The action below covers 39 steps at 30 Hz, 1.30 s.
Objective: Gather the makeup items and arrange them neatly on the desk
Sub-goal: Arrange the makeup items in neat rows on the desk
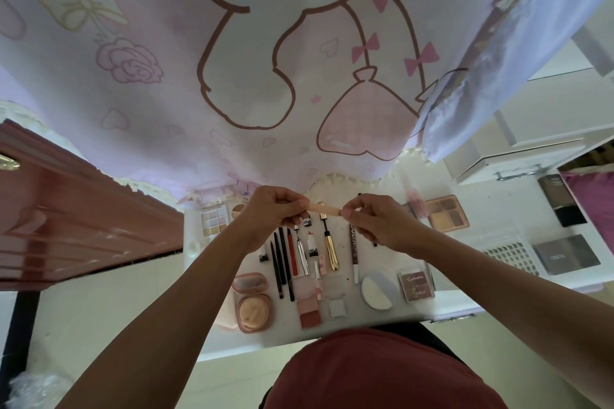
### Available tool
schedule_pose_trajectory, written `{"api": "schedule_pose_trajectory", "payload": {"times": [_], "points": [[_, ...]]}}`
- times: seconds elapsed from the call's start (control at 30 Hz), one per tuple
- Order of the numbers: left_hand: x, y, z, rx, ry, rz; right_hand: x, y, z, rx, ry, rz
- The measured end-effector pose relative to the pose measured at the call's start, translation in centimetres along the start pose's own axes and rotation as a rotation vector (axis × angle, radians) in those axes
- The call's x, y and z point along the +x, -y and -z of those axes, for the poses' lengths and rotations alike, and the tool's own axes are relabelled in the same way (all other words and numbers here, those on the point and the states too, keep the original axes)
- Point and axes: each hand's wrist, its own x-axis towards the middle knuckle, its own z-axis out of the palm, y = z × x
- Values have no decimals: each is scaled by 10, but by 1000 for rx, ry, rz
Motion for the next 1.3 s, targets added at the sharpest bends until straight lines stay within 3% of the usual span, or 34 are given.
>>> {"api": "schedule_pose_trajectory", "payload": {"times": [0.9, 1.17, 1.3], "points": [[-6, 8, -6, -81, 25, 55, -2, 4, 21, 333, -201, -135], [-9, 24, -22, 24, 102, 100, -2, 2, 28, 430, -240, -158], [-11, 40, -37, 146, 57, 118, 9, -9, 26, 460, -198, -212]]}}
